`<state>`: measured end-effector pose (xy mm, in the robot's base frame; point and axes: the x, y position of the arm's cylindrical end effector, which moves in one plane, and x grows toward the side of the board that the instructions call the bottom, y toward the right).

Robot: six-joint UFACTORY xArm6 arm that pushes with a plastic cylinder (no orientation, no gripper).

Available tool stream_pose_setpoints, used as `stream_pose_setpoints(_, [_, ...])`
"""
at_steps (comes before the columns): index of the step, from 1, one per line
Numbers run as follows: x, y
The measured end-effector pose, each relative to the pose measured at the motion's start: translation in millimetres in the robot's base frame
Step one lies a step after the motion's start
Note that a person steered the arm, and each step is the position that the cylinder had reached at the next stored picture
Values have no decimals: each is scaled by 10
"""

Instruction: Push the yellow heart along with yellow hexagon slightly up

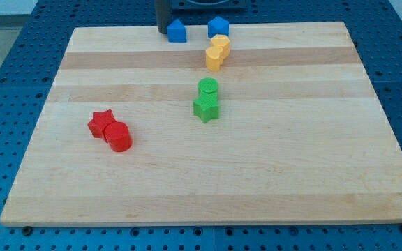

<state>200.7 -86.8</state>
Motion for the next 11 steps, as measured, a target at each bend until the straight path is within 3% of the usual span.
stream_pose_setpoints(2, [11, 437])
stream_pose_setpoints(3, [-73, 353])
stream_pose_setpoints(4, [-40, -175])
stream_pose_setpoints(6, [1279, -579])
stream_pose_setpoints(7, [1627, -172])
stream_pose_setpoints(9, [1425, 639])
stream_pose_setpoints(11, [1065, 816])
